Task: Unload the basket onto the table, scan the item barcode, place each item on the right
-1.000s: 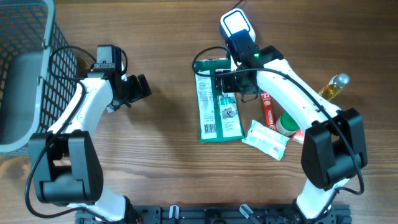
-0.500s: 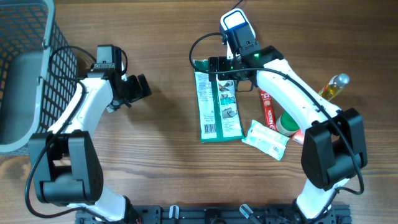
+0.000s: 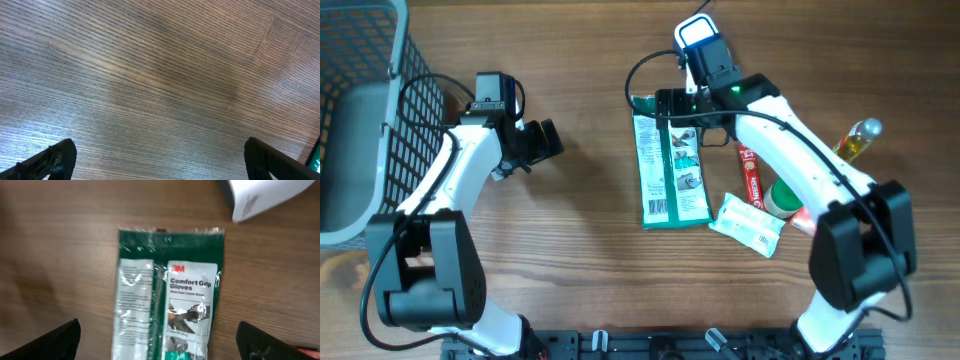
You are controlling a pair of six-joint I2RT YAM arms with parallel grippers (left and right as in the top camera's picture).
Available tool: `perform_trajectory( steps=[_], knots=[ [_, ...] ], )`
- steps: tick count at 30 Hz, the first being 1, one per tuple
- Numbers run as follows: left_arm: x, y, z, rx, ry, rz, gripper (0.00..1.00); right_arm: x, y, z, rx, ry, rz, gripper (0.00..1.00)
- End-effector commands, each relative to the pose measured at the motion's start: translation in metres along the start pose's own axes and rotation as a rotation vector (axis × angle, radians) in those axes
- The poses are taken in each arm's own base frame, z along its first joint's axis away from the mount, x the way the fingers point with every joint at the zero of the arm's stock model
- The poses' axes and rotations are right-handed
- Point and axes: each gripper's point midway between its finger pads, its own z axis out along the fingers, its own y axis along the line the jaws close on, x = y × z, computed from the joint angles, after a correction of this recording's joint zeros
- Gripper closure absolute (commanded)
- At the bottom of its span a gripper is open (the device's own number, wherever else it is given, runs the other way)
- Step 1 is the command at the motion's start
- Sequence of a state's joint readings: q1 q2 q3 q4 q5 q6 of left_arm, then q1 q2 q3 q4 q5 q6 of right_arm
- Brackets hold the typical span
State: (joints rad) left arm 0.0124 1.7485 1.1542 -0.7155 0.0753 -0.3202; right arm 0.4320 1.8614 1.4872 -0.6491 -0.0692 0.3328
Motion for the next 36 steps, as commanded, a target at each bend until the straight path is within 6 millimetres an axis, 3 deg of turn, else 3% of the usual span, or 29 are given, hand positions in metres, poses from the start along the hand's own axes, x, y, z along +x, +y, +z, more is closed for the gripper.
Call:
perform_trajectory(
  steps=[1,5,8,11,17,19,27,36],
  knots=[
    [-0.005,0.001,-0.004,-0.004,-0.018,-0.005,0.00,-0.034,0.015,-0.075,-0.050,-0.183,-0.003,0.00],
    [-0.005,0.001,-0.004,-0.004,-0.018,-0.005,0.00,-0.051,0.026,-0.150,-0.104,-0.345,-0.015,0.00],
    [-0.005,0.001,-0.004,-0.004,-0.018,-0.005,0.00,-0.062,0.014,-0.219,-0.049,-0.521,0.005,0.00],
    [-0.005,0.001,-0.004,-0.004,-0.018,-0.005,0.00,-0.056,0.012,-0.286,-0.072,-0.659,0.007,0.00],
    [-0.005,0.001,-0.004,-0.004,-0.018,-0.005,0.00,-0.030,-0.004,-0.363,-0.034,-0.814,-0.085,0.00],
    [-0.005,0.001,-0.004,-0.004,-0.018,-0.005,0.00,-0.014,-0.020,-0.388,-0.015,-0.880,-0.058,0.00],
    [-0.005,0.001,-0.004,-0.004,-0.018,-0.005,0.00,0.038,-0.049,-0.400,-0.008,-1.043,-0.028,0.00],
    [-0.005,0.001,-0.004,-0.004,-0.018,-0.005,0.00,0.078,-0.062,-0.384,-0.107,-1.515,-0.106,0.00]
  ],
)
